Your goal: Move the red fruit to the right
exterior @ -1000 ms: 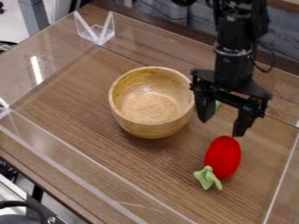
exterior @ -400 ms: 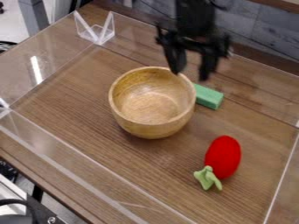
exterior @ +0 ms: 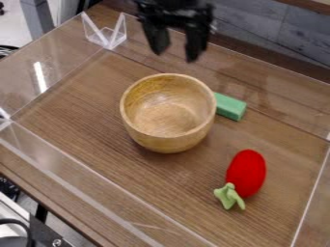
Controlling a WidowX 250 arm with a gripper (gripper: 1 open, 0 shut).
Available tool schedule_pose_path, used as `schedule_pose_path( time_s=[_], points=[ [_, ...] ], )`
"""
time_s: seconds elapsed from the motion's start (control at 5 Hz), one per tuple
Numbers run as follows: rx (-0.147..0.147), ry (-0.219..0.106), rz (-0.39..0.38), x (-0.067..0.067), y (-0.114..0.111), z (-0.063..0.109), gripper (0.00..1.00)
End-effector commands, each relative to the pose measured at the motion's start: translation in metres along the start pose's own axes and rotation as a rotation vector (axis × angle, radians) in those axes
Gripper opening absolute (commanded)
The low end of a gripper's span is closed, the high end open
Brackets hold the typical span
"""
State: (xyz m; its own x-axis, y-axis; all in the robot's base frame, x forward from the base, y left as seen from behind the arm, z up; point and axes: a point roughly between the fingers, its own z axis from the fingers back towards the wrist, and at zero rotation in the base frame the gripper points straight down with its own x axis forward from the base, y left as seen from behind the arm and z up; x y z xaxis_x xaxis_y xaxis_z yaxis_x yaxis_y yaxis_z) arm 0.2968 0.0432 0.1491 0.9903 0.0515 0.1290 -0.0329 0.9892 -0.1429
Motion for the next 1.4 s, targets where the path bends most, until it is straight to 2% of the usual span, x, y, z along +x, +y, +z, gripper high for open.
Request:
schedule_pose_path(
  time_s=[0.0,0.2,0.4,1.2],
  points=[
    [0.049,-0.097,-0.027,0.009,0.025,0.026,1.00],
    [0.055,-0.108,-0.032,0.009,0.052,0.029,1.00],
    [0.066,-0.092,-0.045,0.008,0.060,0.022,1.00],
    [0.068,-0.053,-0.076,0.006,0.072,0.000,1.00]
  ],
)
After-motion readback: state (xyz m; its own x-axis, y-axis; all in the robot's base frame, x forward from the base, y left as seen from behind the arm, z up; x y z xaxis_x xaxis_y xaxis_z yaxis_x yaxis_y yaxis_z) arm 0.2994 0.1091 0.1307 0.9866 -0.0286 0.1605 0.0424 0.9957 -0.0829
